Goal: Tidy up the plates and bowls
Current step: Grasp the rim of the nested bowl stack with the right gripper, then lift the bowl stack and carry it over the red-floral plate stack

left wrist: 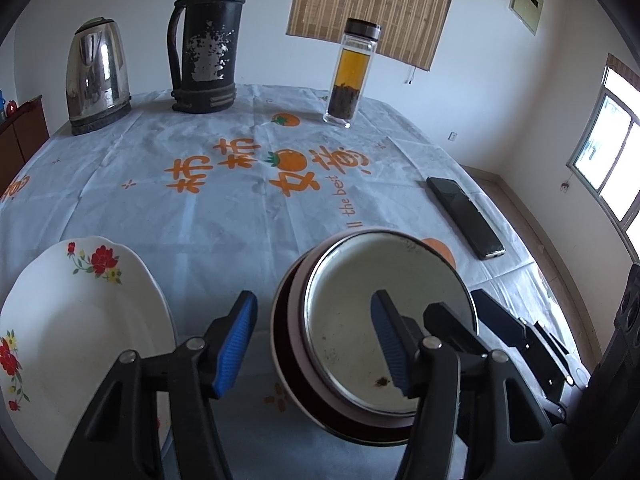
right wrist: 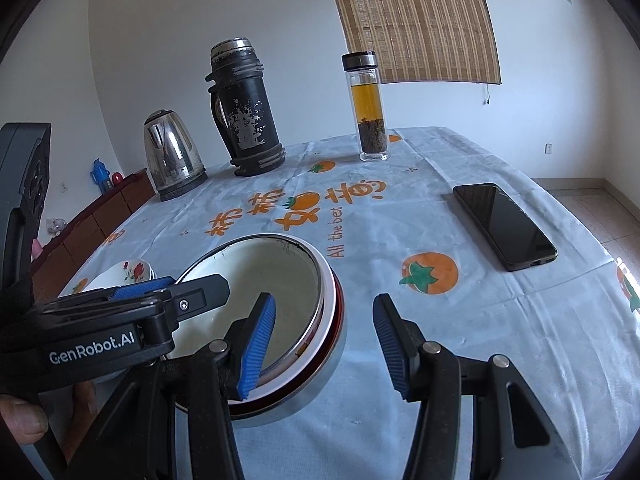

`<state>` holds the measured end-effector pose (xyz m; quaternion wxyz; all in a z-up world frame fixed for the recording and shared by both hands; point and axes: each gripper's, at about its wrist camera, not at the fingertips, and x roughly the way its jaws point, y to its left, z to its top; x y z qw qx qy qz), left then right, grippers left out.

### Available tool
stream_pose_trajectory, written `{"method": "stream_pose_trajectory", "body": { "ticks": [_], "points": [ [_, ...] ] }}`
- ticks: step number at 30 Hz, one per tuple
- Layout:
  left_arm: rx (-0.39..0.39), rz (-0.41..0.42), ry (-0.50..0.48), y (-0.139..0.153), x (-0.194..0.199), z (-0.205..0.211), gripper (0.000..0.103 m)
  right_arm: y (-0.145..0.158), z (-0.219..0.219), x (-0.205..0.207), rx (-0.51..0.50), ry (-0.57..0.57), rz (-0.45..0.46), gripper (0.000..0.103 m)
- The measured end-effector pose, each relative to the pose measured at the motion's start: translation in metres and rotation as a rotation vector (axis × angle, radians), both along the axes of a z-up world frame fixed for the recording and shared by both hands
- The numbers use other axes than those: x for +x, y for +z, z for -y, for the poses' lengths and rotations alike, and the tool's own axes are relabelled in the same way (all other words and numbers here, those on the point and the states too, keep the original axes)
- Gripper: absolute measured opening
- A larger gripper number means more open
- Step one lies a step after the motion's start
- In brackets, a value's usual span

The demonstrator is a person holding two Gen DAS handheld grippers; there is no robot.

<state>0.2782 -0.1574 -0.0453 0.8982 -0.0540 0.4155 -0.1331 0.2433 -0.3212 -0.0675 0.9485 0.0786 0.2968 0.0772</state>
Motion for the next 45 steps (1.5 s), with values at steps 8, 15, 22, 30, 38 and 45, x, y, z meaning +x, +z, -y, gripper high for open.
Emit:
{"method": "stream_pose_trajectory", "body": {
  "ticks": [8, 15, 22, 30, 38, 45],
  "points": [
    [-0.007, -0.044, -0.001, -0.006, 0.002, -0.001, 0.059, -0.004, -0.005, 0.003, 0.004, 0.024, -0.040, 0.038],
    [-0.062, -0.086, -0.025, -0.011, 0.003, -0.001, 0.051, 0.000, -0.010, 0.004, -0.053, 0.000, -0.068, 0.031],
    [-0.025, -0.040, -0.029, -0.005, -0.004, 0.006, 0.050, -0.002, -0.008, 0.004, -0.057, -0.029, -0.082, 0.027],
    [-0.025, -0.020, -0.027, 0.001, -0.008, 0.005, 0.050, 0.001, -0.006, 0.000, -0.031, -0.037, -0.084, 0.025],
    [-0.001, -0.029, -0.028, -0.003, -0.005, 0.006, 0.049, 0.000, -0.005, 0.002, -0.024, -0.036, -0.089, 0.021],
    [0.001, -0.050, -0.015, -0.006, -0.006, 0.001, 0.054, 0.002, -0.005, 0.004, -0.013, -0.024, -0.092, 0.025]
  ]
}}
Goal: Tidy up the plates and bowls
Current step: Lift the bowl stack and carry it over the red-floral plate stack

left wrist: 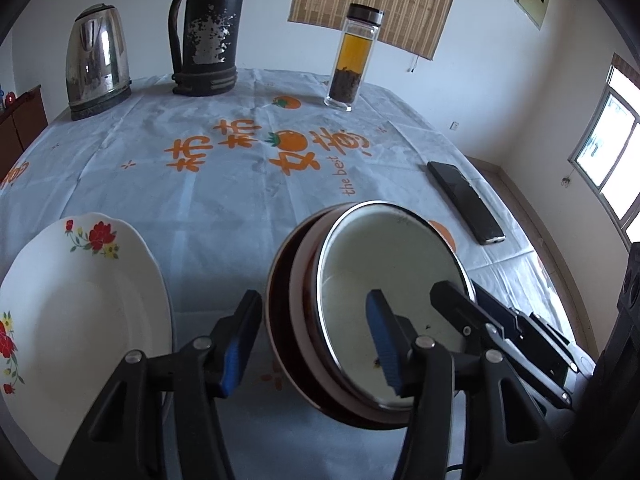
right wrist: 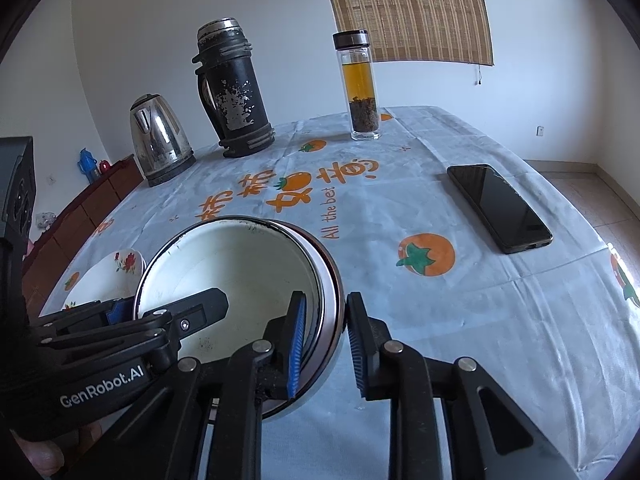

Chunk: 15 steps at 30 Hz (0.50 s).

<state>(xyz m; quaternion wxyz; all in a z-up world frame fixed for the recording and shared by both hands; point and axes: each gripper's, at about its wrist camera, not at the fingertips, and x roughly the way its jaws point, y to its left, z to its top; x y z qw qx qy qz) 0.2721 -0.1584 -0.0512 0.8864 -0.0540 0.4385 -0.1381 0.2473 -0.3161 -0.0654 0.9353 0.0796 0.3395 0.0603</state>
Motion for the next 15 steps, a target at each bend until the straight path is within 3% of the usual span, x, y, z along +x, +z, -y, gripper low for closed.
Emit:
{"method": "stream_pose_trajectory", "body": {
  "ticks": [2, 4, 5, 11, 15],
  "points": [
    [0.034, -0.013, -0.004, -0.004, -0.001, 0.002, 0.055, 0.000, -0.001, 0.001, -0.009, 0.001, -0.003, 0.026],
    [0.025, -0.023, -0.004, -0.004, -0.003, 0.000, 0.053, -0.001, -0.002, 0.001, -0.020, 0.001, -0.002, 0.025],
    [0.026, -0.021, -0.019, -0.004, -0.004, 0.000, 0.047, -0.001, -0.002, 0.001, -0.020, 0.003, 0.002, 0.025],
    [0.031, -0.015, -0.011, -0.005, -0.006, 0.001, 0.042, 0.002, -0.006, 0.000, -0.029, -0.008, 0.003, 0.025],
    [0.022, 0.039, -0.015, 0.006, -0.013, 0.000, 0.041, 0.003, -0.005, -0.001, -0.017, -0.020, -0.002, 0.025]
  ]
}}
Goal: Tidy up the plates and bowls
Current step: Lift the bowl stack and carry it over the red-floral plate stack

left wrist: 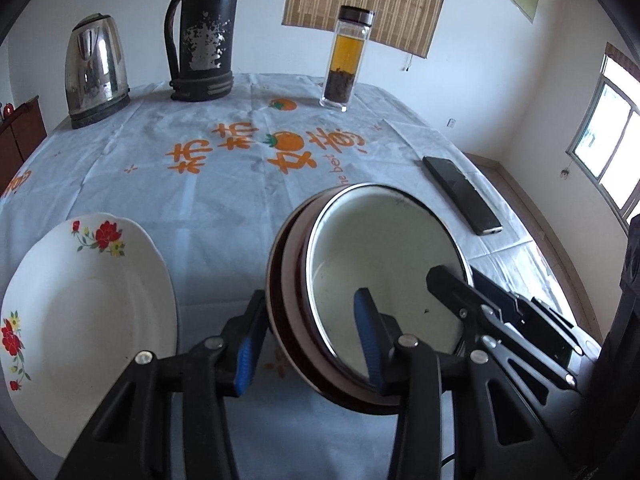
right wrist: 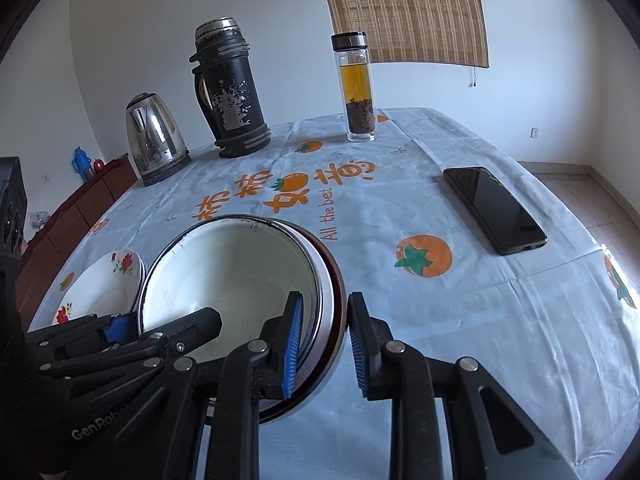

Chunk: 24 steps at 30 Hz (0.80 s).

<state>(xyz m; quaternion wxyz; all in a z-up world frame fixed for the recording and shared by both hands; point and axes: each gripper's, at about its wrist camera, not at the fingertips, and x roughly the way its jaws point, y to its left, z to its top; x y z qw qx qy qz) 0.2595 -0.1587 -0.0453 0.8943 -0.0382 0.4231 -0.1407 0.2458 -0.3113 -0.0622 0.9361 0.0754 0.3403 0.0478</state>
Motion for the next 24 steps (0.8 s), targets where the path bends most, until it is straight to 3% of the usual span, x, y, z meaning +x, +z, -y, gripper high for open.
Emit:
{"method": "stream_pose_trajectory", "body": {
  "ticks": [24],
  "points": [
    [-0.060, 0.058, 0.069, 0.032, -0.017, -0.061, 0.041, 0.042, -0.049, -0.020, -0.047, 0.092, 0.061, 0.025]
  ]
}}
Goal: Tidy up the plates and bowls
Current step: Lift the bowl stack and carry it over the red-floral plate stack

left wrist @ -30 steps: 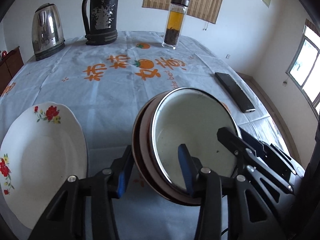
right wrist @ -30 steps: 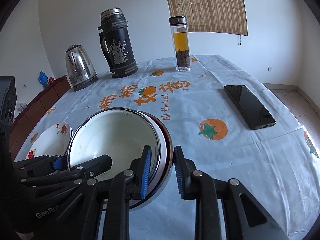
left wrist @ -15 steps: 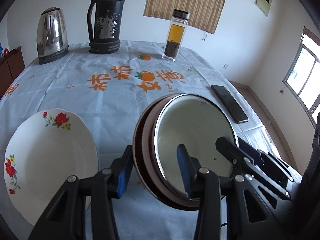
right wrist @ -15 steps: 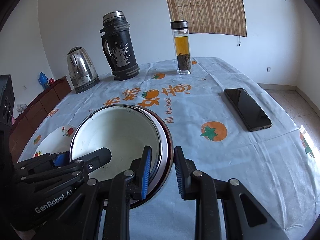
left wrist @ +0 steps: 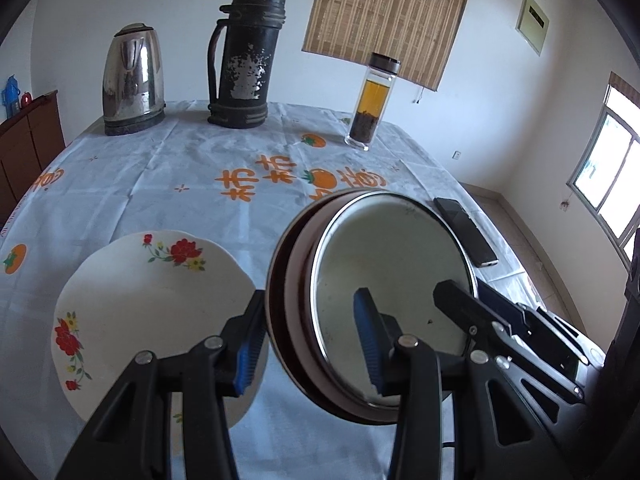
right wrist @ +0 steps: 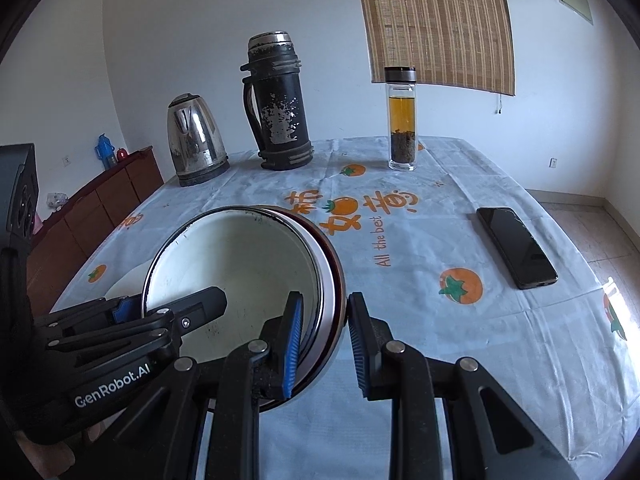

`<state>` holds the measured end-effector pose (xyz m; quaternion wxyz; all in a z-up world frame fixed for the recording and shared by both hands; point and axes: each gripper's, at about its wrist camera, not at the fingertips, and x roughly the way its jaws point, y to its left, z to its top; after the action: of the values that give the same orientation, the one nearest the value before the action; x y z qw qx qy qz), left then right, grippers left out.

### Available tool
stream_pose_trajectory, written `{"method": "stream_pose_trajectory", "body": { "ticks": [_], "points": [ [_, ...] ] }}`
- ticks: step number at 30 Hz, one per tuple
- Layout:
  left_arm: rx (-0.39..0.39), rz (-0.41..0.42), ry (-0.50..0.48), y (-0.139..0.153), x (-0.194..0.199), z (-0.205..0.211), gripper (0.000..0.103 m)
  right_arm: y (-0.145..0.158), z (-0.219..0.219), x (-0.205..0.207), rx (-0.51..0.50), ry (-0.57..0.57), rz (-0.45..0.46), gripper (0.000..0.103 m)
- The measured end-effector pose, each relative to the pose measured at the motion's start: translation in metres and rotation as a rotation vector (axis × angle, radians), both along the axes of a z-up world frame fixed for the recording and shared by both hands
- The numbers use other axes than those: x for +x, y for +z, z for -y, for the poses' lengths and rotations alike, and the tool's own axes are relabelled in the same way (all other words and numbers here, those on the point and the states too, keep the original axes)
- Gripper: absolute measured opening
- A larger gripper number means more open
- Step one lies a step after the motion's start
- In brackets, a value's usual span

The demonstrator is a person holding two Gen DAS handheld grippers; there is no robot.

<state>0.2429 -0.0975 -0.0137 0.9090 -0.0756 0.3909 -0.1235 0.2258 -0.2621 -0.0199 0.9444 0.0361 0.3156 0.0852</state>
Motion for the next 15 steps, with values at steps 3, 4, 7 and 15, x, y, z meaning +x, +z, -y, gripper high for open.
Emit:
{"method": "stream_pose_trajectory", "body": {
  "ticks": [3, 4, 7, 15],
  "points": [
    [0.002, 0.003, 0.016, 0.003, -0.003, -0.013, 0.041, 0.004, -0.013, -0.001, -0.006, 0.020, 0.005, 0.025],
    [0.002, 0.005, 0.021, 0.003, -0.004, -0.018, 0.041, 0.005, -0.018, -0.002, -0.005, 0.028, 0.006, 0.025],
    [0.004, 0.002, 0.038, 0.004, -0.005, -0.034, 0.041, 0.009, -0.031, -0.001, -0.006, 0.052, 0.006, 0.025],
    [0.016, -0.003, 0.077, 0.006, -0.007, -0.068, 0.041, 0.015, -0.068, 0.000, -0.015, 0.107, 0.013, 0.025]
  ]
}}
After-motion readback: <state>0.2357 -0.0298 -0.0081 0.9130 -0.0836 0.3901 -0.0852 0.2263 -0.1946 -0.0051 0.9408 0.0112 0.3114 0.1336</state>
